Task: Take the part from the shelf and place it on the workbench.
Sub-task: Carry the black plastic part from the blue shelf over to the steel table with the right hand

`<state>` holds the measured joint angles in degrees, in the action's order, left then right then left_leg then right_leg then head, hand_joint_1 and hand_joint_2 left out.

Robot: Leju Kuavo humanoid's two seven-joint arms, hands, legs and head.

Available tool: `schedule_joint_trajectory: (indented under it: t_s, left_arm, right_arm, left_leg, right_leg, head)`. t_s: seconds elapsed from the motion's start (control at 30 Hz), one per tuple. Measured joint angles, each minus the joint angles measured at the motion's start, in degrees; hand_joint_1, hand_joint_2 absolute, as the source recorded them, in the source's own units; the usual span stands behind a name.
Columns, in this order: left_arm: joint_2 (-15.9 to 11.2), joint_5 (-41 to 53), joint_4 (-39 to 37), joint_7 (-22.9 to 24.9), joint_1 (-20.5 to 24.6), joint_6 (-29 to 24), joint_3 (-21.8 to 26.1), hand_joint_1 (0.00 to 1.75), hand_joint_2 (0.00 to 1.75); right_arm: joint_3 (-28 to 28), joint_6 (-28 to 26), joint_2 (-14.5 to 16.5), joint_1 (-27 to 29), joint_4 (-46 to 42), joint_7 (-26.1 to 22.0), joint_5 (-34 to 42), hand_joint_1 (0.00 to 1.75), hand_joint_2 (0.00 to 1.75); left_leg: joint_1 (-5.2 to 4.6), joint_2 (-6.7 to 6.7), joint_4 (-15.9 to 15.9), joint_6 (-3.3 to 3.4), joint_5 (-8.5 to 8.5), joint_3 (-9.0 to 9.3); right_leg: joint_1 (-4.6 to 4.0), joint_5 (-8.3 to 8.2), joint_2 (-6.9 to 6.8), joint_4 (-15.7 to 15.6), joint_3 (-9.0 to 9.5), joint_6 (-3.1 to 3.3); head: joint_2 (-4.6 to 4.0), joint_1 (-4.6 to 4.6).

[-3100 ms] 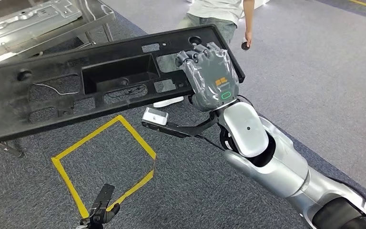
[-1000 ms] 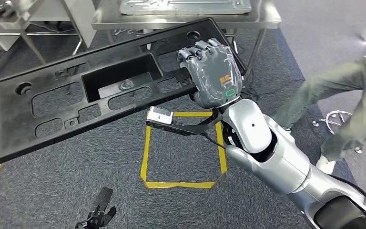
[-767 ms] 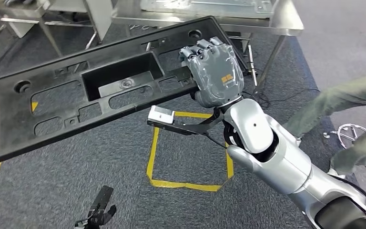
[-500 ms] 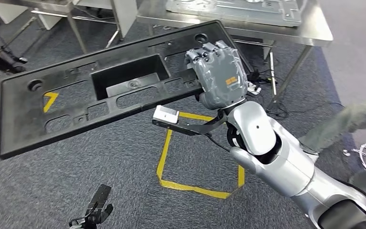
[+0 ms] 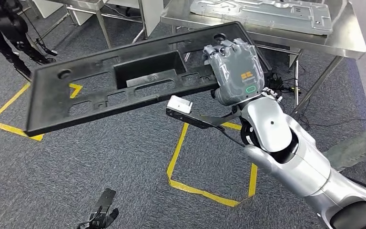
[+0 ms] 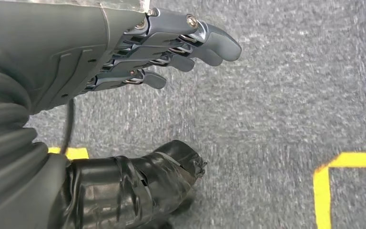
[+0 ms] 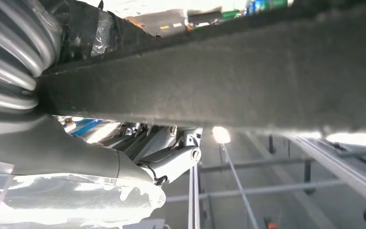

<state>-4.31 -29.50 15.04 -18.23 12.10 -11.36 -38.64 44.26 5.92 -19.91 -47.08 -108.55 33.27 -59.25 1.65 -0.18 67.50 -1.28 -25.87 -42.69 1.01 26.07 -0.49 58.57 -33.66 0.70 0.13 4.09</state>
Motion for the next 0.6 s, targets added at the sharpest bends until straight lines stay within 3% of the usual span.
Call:
schedule_joint_trajectory:
  t_s: [0.07,0.1,0.23,0.3,0.37,0.4,0.43,0.47,0.53,0.6]
  left_arm:
    - [-0.02,-0.53,0.01,-0.38,0.09,2.36,0.00,0.00,1.75]
    - [-0.02,-0.74,0.02,-0.54,0.12,3.34,0.00,0.00,1.75]
    - [-0.06,-0.86,0.02,-0.69,0.19,5.27,0.00,0.00,1.75]
    - [-0.07,-0.73,0.02,-0.68,0.30,5.35,0.01,0.00,1.75]
    - [-0.08,-0.65,0.02,-0.61,0.35,5.23,0.02,0.00,1.75]
    - [-0.09,-0.66,0.02,-0.57,0.33,5.16,0.03,0.00,1.75]
    - [-0.09,-0.67,0.02,-0.55,0.29,5.12,0.04,0.00,1.75]
    - [-0.09,-0.68,0.02,-0.54,0.25,5.11,0.04,0.00,1.75]
    - [-0.08,-0.68,0.02,-0.55,0.18,5.11,0.04,0.00,1.75]
    - [-0.08,-0.69,0.02,-0.57,0.20,5.11,0.05,0.00,1.75]
  right_arm:
    - [-0.24,0.55,-0.51,0.00,0.00,0.56,0.63,1.75,1.75]
    - [-0.35,0.71,-0.74,-0.02,0.02,0.88,1.05,1.75,1.75]
    - [-1.07,0.10,-1.37,0.21,0.22,2.21,2.98,1.75,1.75]
    - [-1.49,-1.17,-1.80,0.49,0.40,2.81,2.77,1.75,1.75]
    - [-1.94,-2.00,-1.98,1.15,0.58,3.71,3.87,1.75,1.75]
    - [-2.23,-2.13,-1.99,1.66,0.67,4.25,5.10,1.75,1.75]
    - [-2.53,-2.14,-1.99,2.12,0.79,4.79,6.63,1.75,1.75]
    - [-2.79,-2.14,-2.00,2.44,0.93,5.29,8.33,1.75,1.75]
    - [-3.31,-2.16,-2.02,2.63,1.23,6.10,11.46,1.75,1.75]
    - [-3.94,-2.22,-2.00,2.66,1.42,6.38,12.95,1.75,1.75]
  left_leg:
    - [-0.15,0.47,-6.45,0.19,1.87,3.65]
    - [-0.31,0.57,-7.91,0.48,1.99,4.46]
    - [-0.55,0.20,-8.78,2.06,1.86,4.93]
    - [-0.51,0.11,-9.15,2.80,1.82,5.33]
    - [-0.74,-0.03,-9.14,3.28,1.57,5.53]
    - [-0.84,-0.16,-9.10,3.40,1.44,5.65]
    - [-0.91,-0.34,-9.04,3.44,1.28,5.81]
    - [-0.94,-0.55,-8.93,3.41,1.09,6.02]
    - [-0.98,-0.93,-8.64,3.14,0.60,6.42]
    - [-1.12,-1.18,-8.31,2.68,0.26,6.42]
  right_leg:
    - [-0.12,0.54,-0.27,0.54,-0.12,-0.61]
    - [-0.25,0.71,-0.34,0.68,-0.18,-0.90]
    - [-0.04,1.44,-0.37,1.11,-0.35,-1.88]
    - [0.06,3.89,-0.10,5.93,-2.75,-2.12]
    - [0.03,6.78,0.13,13.69,-7.01,-2.17]
    - [0.05,7.22,0.21,16.32,-8.68,-2.19]
    - [0.07,6.58,0.25,16.97,-9.40,-2.16]
    - [0.07,4.90,0.27,15.35,-9.00,-2.09]
    - [0.09,0.66,0.44,7.87,-5.82,-1.83]
    - [-0.10,-1.12,0.69,2.43,-3.34,-1.63]
  head:
    - [0.00,-0.07]
    - [0.00,-0.17]
    - [0.00,-0.44]
    - [0.00,-0.60]
    - [0.00,-0.65]
    - [0.00,-0.66]
    - [0.00,-0.65]
    - [0.00,-0.66]
    - [0.00,-0.69]
    - [0.00,-0.69]
